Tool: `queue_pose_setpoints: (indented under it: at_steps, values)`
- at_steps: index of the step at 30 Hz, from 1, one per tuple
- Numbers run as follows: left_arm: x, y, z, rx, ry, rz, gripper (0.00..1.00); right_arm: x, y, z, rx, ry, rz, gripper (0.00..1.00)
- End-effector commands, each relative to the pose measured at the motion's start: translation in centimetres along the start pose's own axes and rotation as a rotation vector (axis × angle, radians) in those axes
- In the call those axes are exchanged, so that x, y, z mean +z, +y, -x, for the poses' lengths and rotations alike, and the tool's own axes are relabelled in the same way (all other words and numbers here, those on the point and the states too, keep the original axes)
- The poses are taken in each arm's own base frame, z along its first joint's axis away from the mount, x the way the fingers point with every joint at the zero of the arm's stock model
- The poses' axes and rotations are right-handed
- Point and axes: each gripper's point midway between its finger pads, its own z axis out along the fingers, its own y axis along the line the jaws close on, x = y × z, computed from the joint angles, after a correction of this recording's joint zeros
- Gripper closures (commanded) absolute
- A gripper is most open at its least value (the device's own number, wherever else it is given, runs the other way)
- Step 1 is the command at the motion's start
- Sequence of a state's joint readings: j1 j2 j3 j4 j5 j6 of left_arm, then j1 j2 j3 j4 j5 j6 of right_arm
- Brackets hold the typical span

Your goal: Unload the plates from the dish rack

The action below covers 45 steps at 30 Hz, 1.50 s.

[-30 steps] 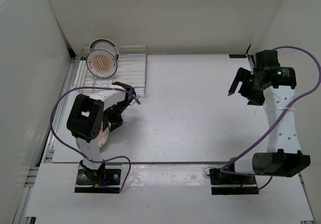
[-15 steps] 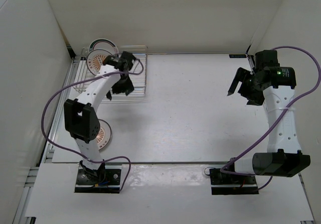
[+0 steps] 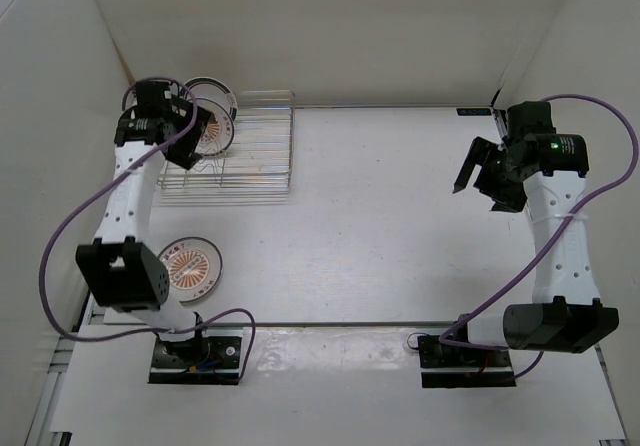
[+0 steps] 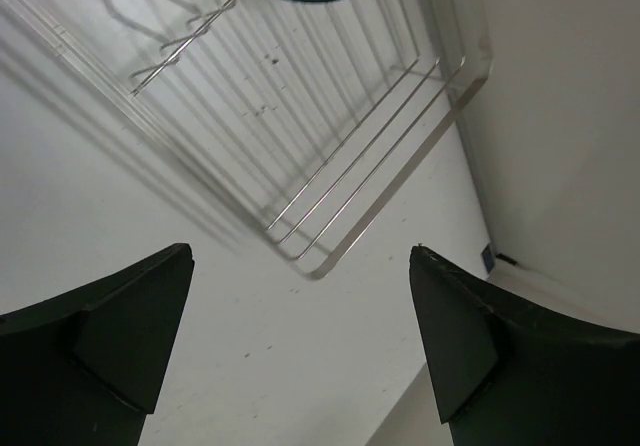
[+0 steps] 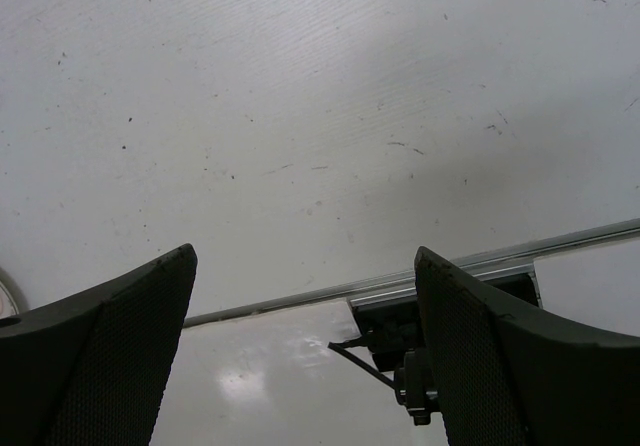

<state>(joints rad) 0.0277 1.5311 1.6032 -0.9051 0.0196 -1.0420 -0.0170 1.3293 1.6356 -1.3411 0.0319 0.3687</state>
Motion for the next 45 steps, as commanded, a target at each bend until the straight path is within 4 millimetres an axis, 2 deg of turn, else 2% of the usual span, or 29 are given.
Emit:
queue_pose_setpoints:
  at_steps: [1,2,4,5,6,7,8,10,11,12,14,15,17,18,25,29,37,45]
  values:
    - [1.5,-5.4,2.3,-0.071,0.0,-0.174,0.0,-2.4,-2.9,-6.5,-0.01,0.239,-0.116,0.09]
    - [3.5,-5.6,3.0,-0.082,-0.001,-0.175,0.0,-2.4,-2.9,-6.4,-0.011,0.237,-0.121,0.09]
    - [3.9,-6.7,4.3,-0.13,-0.013,-0.204,0.0,-2.3,-3.1,-6.2,-0.009,0.235,-0.131,0.09]
    - [5.3,-6.4,5.2,-0.144,-0.031,-0.189,0.0,-2.4,-3.0,-6.1,-0.011,0.229,-0.129,0.09]
    - [6.8,-5.9,5.3,-0.161,-0.026,-0.16,0.0,-2.3,-3.0,-6.0,-0.011,0.231,-0.129,0.09]
    - [6.4,-7.0,6.3,-0.159,-0.052,-0.186,0.0,-2.3,-2.9,-5.8,-0.014,0.227,-0.127,0.09]
    - [7.7,-6.5,7.0,-0.176,-0.061,-0.167,0.0,-2.2,-2.9,-5.7,-0.011,0.233,-0.132,0.09]
    - [9.5,-6.9,8.1,-0.202,-0.074,-0.176,0.0,-2.1,-2.8,-5.7,-0.012,0.235,-0.127,0.09]
    - [9.5,-7.2,8.9,-0.213,-0.088,-0.181,0.0,-2.1,-2.8,-5.6,-0.013,0.242,-0.13,0.09]
    - [11.5,-6.2,9.1,-0.227,-0.089,-0.142,0.0,-2.1,-2.8,-5.5,-0.012,0.236,-0.129,0.09]
    - [11.3,-7.0,10.8,-0.241,-0.114,-0.164,0.0,-2.0,-2.7,-5.3,-0.017,0.24,-0.13,0.09]
    - [13.2,-6.0,10.6,-0.258,-0.094,-0.125,0.0,-2.0,-2.6,-5.1,-0.015,0.239,-0.129,0.09]
    - [13.5,-6.7,11.3,-0.274,-0.097,-0.146,0.0,-1.7,-2.4,-4.7,-0.017,0.242,-0.126,0.09]
    - [14.7,-6.2,11.3,-0.283,-0.093,-0.13,0.0,-1.7,-2.3,-4.7,-0.016,0.244,-0.124,0.09]
    - [17.0,-4.8,12.6,-0.329,-0.12,-0.105,0.0,-1.0,-1.9,-4.2,-0.021,0.272,-0.11,0.09]
    - [18.0,-4.7,13.0,-0.318,-0.11,-0.115,0.0,-0.8,-1.8,-4.4,-0.016,0.282,-0.11,0.09]
    - [20.1,-4.1,11.7,-0.329,-0.065,-0.11,0.0,-0.6,-1.9,-4.6,-0.012,0.297,-0.113,0.09]
    - [20.7,-3.1,11.2,-0.331,-0.05,-0.096,0.0,-0.5,-2.0,-4.6,-0.012,0.3,-0.119,0.09]
